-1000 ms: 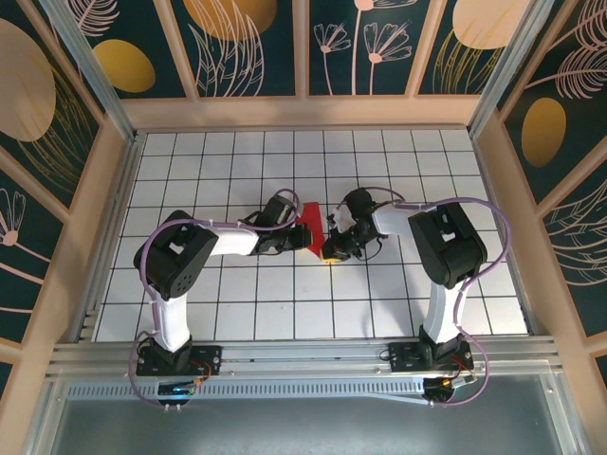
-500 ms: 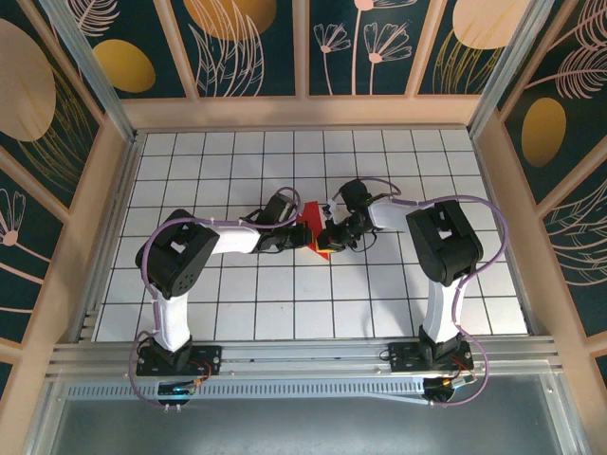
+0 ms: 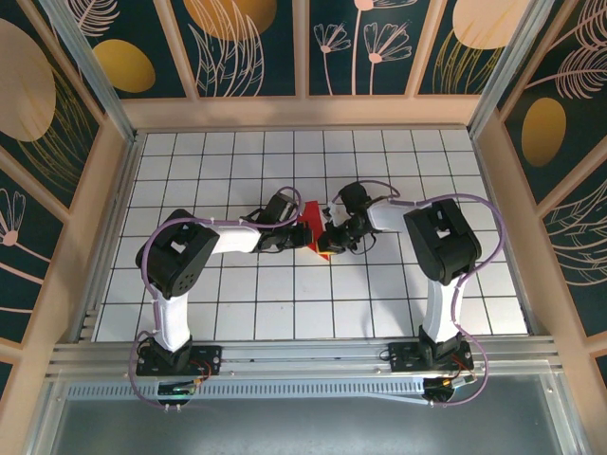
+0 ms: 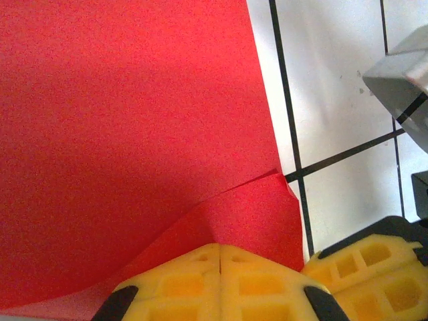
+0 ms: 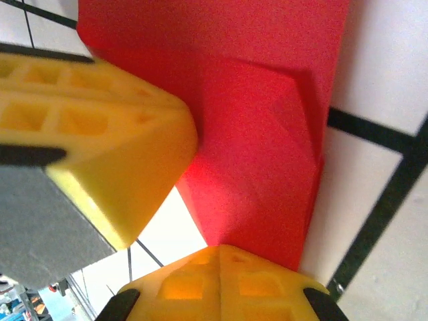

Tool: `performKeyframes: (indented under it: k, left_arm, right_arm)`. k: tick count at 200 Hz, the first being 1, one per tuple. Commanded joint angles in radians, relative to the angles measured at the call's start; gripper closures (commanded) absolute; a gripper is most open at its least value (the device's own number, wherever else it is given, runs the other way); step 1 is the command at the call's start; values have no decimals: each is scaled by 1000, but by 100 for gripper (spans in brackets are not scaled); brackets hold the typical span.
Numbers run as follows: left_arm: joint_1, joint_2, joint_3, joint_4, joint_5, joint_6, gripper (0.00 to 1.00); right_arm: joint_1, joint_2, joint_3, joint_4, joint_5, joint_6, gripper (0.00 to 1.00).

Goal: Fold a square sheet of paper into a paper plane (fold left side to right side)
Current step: Third fold the triangle at the center of the table.

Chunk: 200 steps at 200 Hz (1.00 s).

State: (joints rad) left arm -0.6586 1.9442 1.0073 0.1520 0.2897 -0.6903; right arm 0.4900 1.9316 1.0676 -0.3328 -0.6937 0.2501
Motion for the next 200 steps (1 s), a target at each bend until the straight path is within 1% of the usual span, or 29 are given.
performKeyframes:
  k: [1, 59, 85, 103, 111, 129, 144, 162, 181, 200]
  left_arm:
    - [8, 42, 8, -81, -70, 30, 100]
    - [8, 29, 11, -83, -83, 33, 100]
    - [8, 7, 36, -68, -58, 25, 92]
    - [8, -14, 74, -66, -41, 19, 86]
    - [8, -24, 94, -68, -35, 15, 81]
    - [15, -58, 128, -80, -39, 16, 76]
    - [31, -99, 134, -89, -54, 16, 71]
    - [70, -162, 101, -86, -75, -2, 65]
    - [126, -248, 18, -61, -103, -39, 62]
    - [177, -327, -81, -38, -141, -70, 57]
  right_arm:
    - [-4, -28, -74, -102, 62, -1, 100]
    - [-26, -112, -125, -138, 87, -20, 100]
    - [-53, -182, -102, -127, 84, -36, 100]
    - [-77, -222, -64, -104, 96, -66, 87]
    - [-94, -233, -51, -85, 108, -77, 81]
    - [-122, -240, -24, -38, 156, -94, 73]
    - [-123, -221, 5, -11, 215, -128, 69]
    - [-119, -197, 25, 39, 235, -145, 67]
    - [-90, -163, 62, 57, 291, -182, 63]
    - [-62, -130, 98, 68, 309, -216, 58]
